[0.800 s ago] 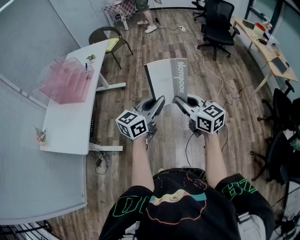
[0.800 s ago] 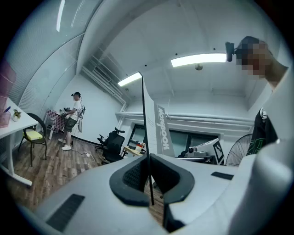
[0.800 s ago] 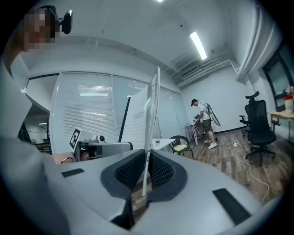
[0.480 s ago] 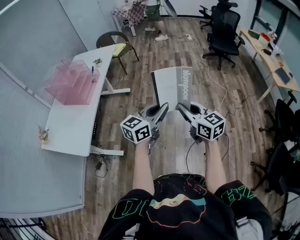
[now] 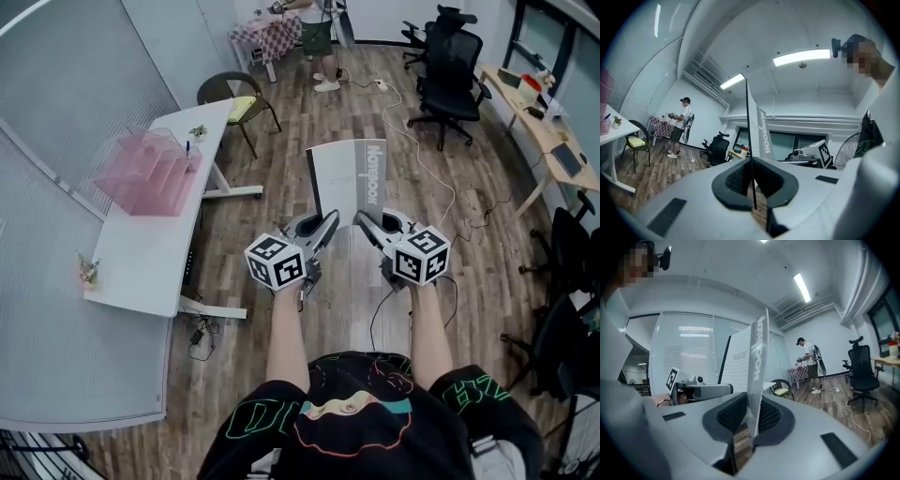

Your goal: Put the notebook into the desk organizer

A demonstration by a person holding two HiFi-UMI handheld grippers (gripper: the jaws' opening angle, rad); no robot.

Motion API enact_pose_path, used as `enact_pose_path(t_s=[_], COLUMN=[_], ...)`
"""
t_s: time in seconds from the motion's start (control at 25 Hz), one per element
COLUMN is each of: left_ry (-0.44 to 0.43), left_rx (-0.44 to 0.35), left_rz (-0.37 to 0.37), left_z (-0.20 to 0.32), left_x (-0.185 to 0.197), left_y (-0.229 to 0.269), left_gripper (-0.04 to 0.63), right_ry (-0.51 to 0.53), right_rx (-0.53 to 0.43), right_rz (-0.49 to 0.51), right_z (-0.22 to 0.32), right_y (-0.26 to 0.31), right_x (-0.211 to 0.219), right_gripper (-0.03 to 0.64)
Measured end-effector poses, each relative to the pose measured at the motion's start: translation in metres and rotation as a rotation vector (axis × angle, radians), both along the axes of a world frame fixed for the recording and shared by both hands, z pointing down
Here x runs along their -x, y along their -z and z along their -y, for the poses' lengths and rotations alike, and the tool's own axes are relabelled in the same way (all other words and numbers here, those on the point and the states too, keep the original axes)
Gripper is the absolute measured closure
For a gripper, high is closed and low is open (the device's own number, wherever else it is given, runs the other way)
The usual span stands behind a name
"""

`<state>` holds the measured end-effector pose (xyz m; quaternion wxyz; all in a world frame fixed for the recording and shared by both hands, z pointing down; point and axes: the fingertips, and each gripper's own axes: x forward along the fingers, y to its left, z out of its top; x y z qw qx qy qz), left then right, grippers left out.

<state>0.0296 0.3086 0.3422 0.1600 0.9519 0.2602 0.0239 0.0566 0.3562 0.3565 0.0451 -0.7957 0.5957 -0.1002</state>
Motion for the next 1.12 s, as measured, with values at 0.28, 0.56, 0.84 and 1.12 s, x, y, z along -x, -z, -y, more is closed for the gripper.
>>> enact_pose_path(t_s=[0.28, 0.56, 0.84, 1.12], left_ry=[0.036, 0.037, 0.04, 0.029], left_rx=[0.023, 0.006, 0.005, 0.038], left_rz=[0.011, 0.0, -0.006, 0.01], left_z=[-0.001, 0.001, 0.038, 0.094], left_x=[-0.001, -0.011, -0.043, -0.104], left_y=[-0.005, -0.001, -0.011, -0.031], left_gripper=[0.591, 0.591, 0.591, 0.591], right_ry=[0.011, 0.02, 0.026, -0.002], right_rx=[0.012, -0.002, 0.005, 0.041], right_rz=[-0.009, -0.017, -0.022, -0.002], right_z=[-0.001, 0.002, 0.04, 0.094], right_y=[-0.003, -0.001, -0.011, -0.029], right_x=[-0.002, -0.012, -0.045, -0.104], right_gripper=[0.586, 0.586, 0.584, 0.583])
